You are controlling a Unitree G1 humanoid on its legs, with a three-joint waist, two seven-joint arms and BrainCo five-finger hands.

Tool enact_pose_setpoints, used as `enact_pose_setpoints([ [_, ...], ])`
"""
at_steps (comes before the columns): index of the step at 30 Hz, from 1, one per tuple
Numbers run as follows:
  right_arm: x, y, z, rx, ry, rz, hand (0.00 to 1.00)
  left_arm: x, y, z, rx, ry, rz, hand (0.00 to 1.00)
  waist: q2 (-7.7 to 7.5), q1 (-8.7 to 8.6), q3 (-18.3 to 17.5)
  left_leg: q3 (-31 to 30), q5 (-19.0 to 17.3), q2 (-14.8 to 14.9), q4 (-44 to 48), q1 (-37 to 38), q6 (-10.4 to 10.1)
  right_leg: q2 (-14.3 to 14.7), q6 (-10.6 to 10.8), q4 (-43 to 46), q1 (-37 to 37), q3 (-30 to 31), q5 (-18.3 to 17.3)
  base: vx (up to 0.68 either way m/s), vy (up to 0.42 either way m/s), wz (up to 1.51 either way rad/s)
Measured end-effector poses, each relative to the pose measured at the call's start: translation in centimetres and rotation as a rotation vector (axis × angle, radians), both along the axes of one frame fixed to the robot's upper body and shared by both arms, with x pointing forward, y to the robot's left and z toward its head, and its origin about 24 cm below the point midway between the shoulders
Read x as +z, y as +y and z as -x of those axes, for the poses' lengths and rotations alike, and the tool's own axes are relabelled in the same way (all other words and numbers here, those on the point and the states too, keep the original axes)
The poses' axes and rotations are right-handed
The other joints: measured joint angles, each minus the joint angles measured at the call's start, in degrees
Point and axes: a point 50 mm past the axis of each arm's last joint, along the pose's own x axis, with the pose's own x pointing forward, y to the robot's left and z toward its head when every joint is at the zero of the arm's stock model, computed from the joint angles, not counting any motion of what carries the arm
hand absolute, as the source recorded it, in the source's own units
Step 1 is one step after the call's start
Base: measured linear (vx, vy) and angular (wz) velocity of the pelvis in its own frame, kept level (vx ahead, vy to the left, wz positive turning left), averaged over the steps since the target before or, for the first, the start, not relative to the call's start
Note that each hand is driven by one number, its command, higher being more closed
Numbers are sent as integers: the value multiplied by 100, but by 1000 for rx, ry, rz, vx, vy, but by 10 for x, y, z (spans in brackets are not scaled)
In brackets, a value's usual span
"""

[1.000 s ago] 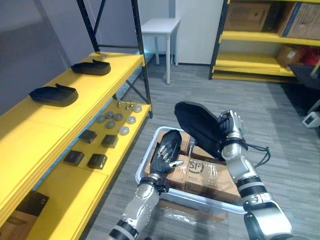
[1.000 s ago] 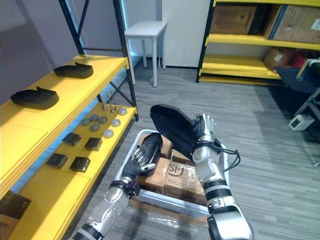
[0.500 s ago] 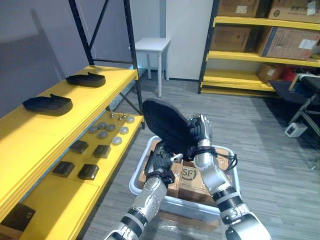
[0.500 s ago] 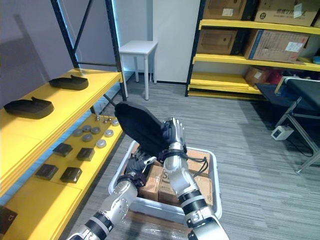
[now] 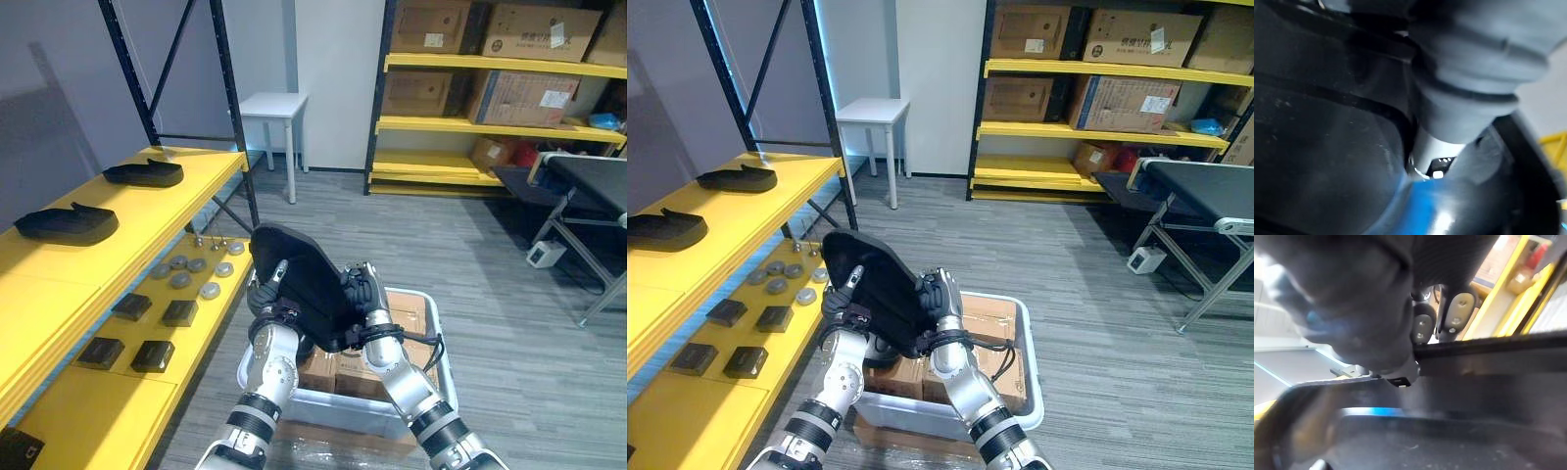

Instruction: Walk over and take plastic housings, then place them on the shelf

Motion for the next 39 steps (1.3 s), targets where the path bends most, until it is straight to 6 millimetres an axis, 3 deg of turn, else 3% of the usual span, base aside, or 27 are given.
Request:
enact_pose_setpoints([
  [5, -3, -3, 1, 2, 6, -15, 100, -3, 2, 0, -48, -47, -8, 100, -16, 3, -21, -8, -5, -2, 0, -1, -6, 10, -5, -59, 38, -13, 4, 6, 1, 1],
  [13, -22, -6, 10, 27, 78, -8, 100, -27, 7, 15, -112, -47, -23, 100, -24, 28, -72, -145, -8, -6, 2, -4, -12, 29, -8, -129, 149, -138, 6, 25, 3, 7],
  [18, -30, 1, 18, 117, 108, -26, 100, -37, 23, 47, -74, -61, -29, 100, 2, 301, -55, -582, 12, -28, 192, -259, -55, 74, -37, -31, 172, -508, -81, 0, -17, 43],
  [21, -33, 16, 23, 185, 127, -63, 100, -36, 39, 65, -7, -81, -67, 100, 134, 511, 30, -1382, 110, -117, 216, -542, -134, 46, -74, 559, 188, -1366, -565, -48, -66, 145],
  [23, -30, 18, 23, 198, 120, -94, 100, -29, 42, 70, 11, -111, -126, 100, 165, 559, 47, -946, -403, -113, 116, -830, 350, -88, -20, 707, 331, -2344, -762, -36, -91, 265],
  [24, -27, 15, 21, 197, 109, -107, 100, -24, 41, 69, 7, -131, -171, 100, 80, 568, 76, 110, -682, -100, 268, -1170, 932, -284, -1, 602, 444, -3053, -829, 15, -7, 303],
  [25, -23, 16, 19, 210, 98, -112, 100, -18, 44, 71, 21, -148, -228, 100, 149, 674, 96, 1508, -600, -14, 363, -1387, 864, -440, 61, 633, 470, -3513, -937, 47, 20, 271],
  [27, -18, 23, 18, 238, 86, -119, 100, -10, 52, 75, 59, -175, -297, 100, 265, 767, 80, 2739, -571, 69, 349, -1408, 840, -484, 112, 627, 483, -3834, -948, 163, 54, 158],
  [28, -14, 29, 18, 256, 75, -125, 100, -3, 57, 79, 80, -200, -342, 100, 359, 839, 57, 2913, -351, 77, 225, -1197, 561, -458, 248, 646, 525, -3953, -872, 309, 110, 125],
  [29, -11, 31, 18, 265, 64, -132, 100, 2, 59, 83, 91, -214, -369, 100, 340, 918, 90, 2857, 19, -32, 54, -1115, 508, -552, 374, 759, 630, -3975, -886, 265, 114, 77],
  [30, -10, 33, 18, 274, 65, -135, 100, 2, 61, 85, 101, -209, -380, 100, 305, 950, 113, 2788, 113, -112, 73, -1066, 528, -680, 460, 903, 667, -3972, -953, 326, 157, 35],
  [31, -10, 38, 20, 293, 71, -136, 100, 0, 66, 91, 124, -184, -418, 100, 197, 967, 165, 2694, 138, -354, 213, -941, 565, -1185, 597, 1539, 708, -3963, -1166, 278, 193, 35],
  [32, -13, 37, 21, 291, 84, -126, 100, -4, 66, 93, 117, -161, -450, 100, 173, 847, 189, 2564, -52, -668, 298, -774, 753, -1843, 546, 2583, 660, -3925, -1197, 278, 232, 55],
  [33, -13, 35, 20, 286, 88, -121, 100, -3, 65, 93, 110, -159, -469, 100, 158, 760, 200, 2458, -116, -824, 303, -671, 823, -2210, 331, 3242, 597, -3887, -1116, 267, 309, 100],
  [34, -13, 33, 19, 277, 90, -124, 100, 1, 64, 90, 102, -168, -518, 100, 116, 644, 242, 2229, -234, -1038, 344, -477, 973, -2816, -461, 4435, 355, -3648, -667, 246, 309, 106],
  [35, -12, 33, 18, 273, 89, -136, 100, 7, 65, 87, 95, -187, -563, 100, 62, 601, 282, 2040, -359, -1113, 390, -322, 1026, -3055, -860, 5398, -45, -3071, -427, 236, 263, 99],
  [36, -11, 33, 18, 272, 88, -143, 100, 10, 66, 87, 94, -194, -588, 100, 67, 582, 292, 1938, -412, -1089, 447, -283, 1026, -2984, -801, 5771, -321, -2647, -459, 234, 141, 83],
  [38, -7, 33, 18, 268, 76, -164, 100, 17, 69, 84, 91, -214, -658, 100, 70, 514, 342, 1565, -592, -1048, 521, -38, 1001, -2289, -196, 5966, -1035, -1364, -863, 231, 23, 80],
  [39, -5, 33, 18, 269, 68, -168, 100, 18, 70, 84, 91, -219, -667, 100, 72, 493, 345, 1487, -627, -1063, 509, 24, 992, -2170, -78, 5780, -1117, -1257, -948, 224, -12, 76],
])
